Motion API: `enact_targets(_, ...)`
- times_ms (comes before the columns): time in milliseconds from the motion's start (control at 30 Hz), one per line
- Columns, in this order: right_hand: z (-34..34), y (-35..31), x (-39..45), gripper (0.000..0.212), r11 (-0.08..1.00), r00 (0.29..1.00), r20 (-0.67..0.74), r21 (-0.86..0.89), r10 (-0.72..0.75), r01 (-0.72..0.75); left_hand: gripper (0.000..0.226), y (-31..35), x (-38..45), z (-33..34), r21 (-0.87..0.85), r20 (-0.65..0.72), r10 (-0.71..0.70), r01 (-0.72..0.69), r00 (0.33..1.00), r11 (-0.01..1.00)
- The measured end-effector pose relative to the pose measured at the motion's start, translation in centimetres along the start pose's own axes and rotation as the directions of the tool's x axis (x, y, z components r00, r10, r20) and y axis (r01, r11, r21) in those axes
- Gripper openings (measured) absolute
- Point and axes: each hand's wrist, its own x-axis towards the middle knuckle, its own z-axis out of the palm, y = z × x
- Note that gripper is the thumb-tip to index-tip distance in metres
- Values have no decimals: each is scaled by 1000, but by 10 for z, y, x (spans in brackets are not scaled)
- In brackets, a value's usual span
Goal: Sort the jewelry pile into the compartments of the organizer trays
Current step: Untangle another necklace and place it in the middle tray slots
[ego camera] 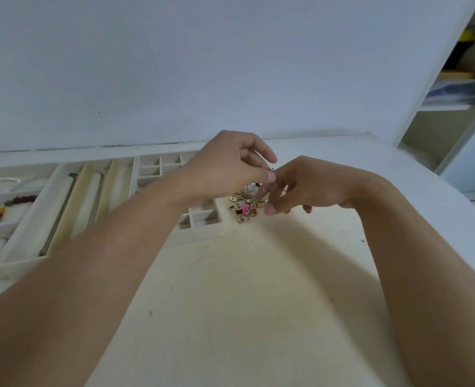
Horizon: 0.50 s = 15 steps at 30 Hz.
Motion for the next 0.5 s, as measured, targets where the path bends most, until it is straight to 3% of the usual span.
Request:
enact_targets(133, 1, -2, 0, 13, 988, 998, 1, 141, -66, 65, 17, 2, 2, -3, -104, -92, -23, 14, 996, 995)
enact_targets(333, -2, -2, -4, 19, 970, 992, 69, 224, -109, 91, 15, 4, 3, -7, -210, -118, -72, 46, 990, 977)
enact_targets(500, -6, 0, -8, 12, 986, 981, 186, 166, -60, 28, 12, 8, -1, -6, -325, -60, -99, 75, 993, 943)
